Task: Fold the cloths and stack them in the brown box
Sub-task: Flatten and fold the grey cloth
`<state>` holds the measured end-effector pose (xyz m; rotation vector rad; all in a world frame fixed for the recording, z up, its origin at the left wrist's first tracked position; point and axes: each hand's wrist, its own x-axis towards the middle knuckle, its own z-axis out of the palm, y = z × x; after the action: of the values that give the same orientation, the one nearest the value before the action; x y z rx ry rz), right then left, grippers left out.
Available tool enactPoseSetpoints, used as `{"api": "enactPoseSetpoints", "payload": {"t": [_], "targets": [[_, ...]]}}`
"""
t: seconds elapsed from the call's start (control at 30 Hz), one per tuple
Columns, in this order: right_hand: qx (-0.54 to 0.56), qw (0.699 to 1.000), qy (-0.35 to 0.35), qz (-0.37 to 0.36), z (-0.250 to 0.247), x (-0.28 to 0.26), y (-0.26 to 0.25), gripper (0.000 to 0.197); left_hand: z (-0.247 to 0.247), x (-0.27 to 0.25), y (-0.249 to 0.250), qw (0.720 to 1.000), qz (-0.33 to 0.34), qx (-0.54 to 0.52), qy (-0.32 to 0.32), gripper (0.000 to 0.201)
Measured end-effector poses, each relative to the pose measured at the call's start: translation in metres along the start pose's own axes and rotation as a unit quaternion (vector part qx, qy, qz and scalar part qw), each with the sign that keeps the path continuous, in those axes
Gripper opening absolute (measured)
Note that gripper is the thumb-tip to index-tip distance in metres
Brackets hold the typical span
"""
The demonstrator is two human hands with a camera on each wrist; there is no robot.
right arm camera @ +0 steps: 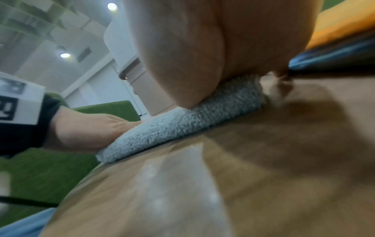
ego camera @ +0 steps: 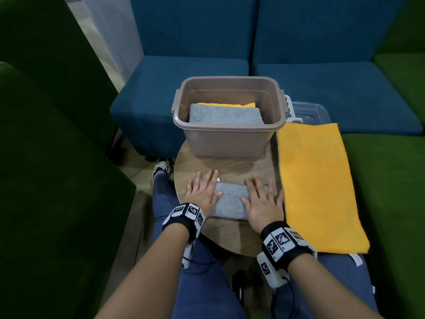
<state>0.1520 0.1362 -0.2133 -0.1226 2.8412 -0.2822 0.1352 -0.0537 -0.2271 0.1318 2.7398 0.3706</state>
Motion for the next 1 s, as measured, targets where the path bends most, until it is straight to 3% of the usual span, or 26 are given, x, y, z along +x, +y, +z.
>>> {"api": "enactPoseSetpoints", "payload": {"t": [0.1,0.2,0.37,0.43,0.5,0.57,0.63,0.77,0.83,0.93,1.0], "targets": [[-0.014,0.997,0.025,-0.071,-0.007,-0.004,-0.019,0.067,0.003,-0.001,0.001,1.000,-0.001,0.010,0.012,0.061],[-0.020,0.988,-0.067,-0.140,-0.001,-0.007,-0.025,0.078,0.003,-0.001,-0.001,1.000,0.006,0.004,0.023,0.061],[-0.020,0.988,-0.091,-0.123,-0.002,-0.009,0.012,0.084,-0.001,-0.002,-0.007,0.999,0.016,-0.042,0.016,0.066],[-0.012,0.990,-0.095,-0.107,-0.004,-0.012,0.021,0.081,-0.008,-0.001,-0.009,0.997,0.017,-0.071,-0.017,0.081],[-0.015,0.990,-0.102,-0.100,-0.006,-0.014,0.021,0.081,-0.016,-0.001,-0.009,0.996,0.016,-0.063,-0.066,0.108],[-0.016,0.990,-0.108,-0.091,-0.006,-0.014,0.017,0.087,-0.020,-0.006,-0.005,0.996,0.030,0.046,-0.073,0.135],[-0.014,0.990,-0.113,-0.080,-0.007,-0.013,0.012,0.096,-0.020,-0.013,0.003,0.984,0.070,0.159,-0.025,0.142],[-0.034,0.992,-0.101,-0.070,-0.011,-0.015,0.005,0.103,-0.025,-0.023,0.026,0.957,0.167,0.230,0.052,0.111],[-0.053,0.992,-0.091,-0.063,-0.017,-0.015,-0.001,0.098,-0.028,-0.025,0.033,0.946,0.202,0.249,0.047,0.087],[-0.091,0.990,-0.091,-0.056,-0.027,-0.012,-0.013,0.090,-0.030,-0.026,0.036,0.964,0.193,0.184,0.006,0.075],[-0.091,0.991,-0.077,-0.057,-0.030,-0.009,-0.017,0.091,-0.030,-0.023,0.038,0.974,0.179,0.135,0.025,0.070]]}}
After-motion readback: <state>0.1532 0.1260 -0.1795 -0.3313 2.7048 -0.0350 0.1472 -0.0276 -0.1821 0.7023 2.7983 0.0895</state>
